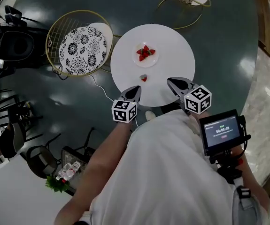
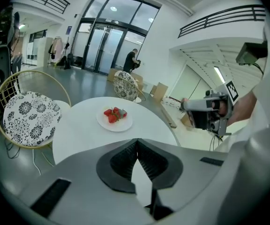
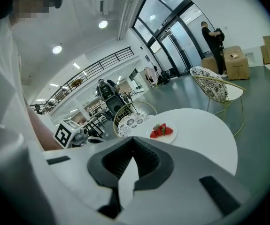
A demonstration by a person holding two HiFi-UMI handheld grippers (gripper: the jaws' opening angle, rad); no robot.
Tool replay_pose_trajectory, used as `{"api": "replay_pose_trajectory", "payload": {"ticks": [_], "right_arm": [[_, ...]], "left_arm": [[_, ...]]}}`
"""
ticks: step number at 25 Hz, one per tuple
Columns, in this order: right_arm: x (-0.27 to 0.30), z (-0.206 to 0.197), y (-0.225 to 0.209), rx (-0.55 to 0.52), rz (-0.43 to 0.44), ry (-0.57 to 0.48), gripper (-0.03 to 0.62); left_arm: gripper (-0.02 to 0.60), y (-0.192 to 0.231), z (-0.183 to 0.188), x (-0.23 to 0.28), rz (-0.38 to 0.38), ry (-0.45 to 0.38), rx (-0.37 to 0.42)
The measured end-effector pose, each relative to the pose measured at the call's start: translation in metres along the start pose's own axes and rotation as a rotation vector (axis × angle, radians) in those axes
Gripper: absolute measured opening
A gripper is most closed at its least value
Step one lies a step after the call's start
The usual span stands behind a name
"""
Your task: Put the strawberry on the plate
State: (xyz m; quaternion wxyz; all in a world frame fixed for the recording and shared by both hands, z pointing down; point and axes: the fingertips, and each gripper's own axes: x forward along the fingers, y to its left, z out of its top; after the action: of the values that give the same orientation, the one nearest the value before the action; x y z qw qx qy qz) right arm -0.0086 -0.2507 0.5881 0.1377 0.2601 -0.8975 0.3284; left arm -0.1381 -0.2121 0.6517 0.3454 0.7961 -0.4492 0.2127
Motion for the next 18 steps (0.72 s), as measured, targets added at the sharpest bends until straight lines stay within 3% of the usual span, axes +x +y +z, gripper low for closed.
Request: {"api": "replay_pose_trajectory", "payload": {"ticks": [5, 12, 18], "right_arm": [[0.008, 0.003, -0.015, 0.006, 0.015, 0.019, 0.006], [0.035, 0.001, -0.065, 0.038, 0.053, 0.057, 0.006], [0.032, -0.007, -0.064, 0.051, 0.059, 0.079, 0.006]], "left_arm": [[0.008, 0.010, -0.011, 0.021, 0.029, 0.078, 0.012], [0.009, 0.032, -0.025, 0.074, 0.075, 0.187, -0.045], [0.009, 0.033, -0.035, 0.081, 0.109, 0.244, -0.004]]}}
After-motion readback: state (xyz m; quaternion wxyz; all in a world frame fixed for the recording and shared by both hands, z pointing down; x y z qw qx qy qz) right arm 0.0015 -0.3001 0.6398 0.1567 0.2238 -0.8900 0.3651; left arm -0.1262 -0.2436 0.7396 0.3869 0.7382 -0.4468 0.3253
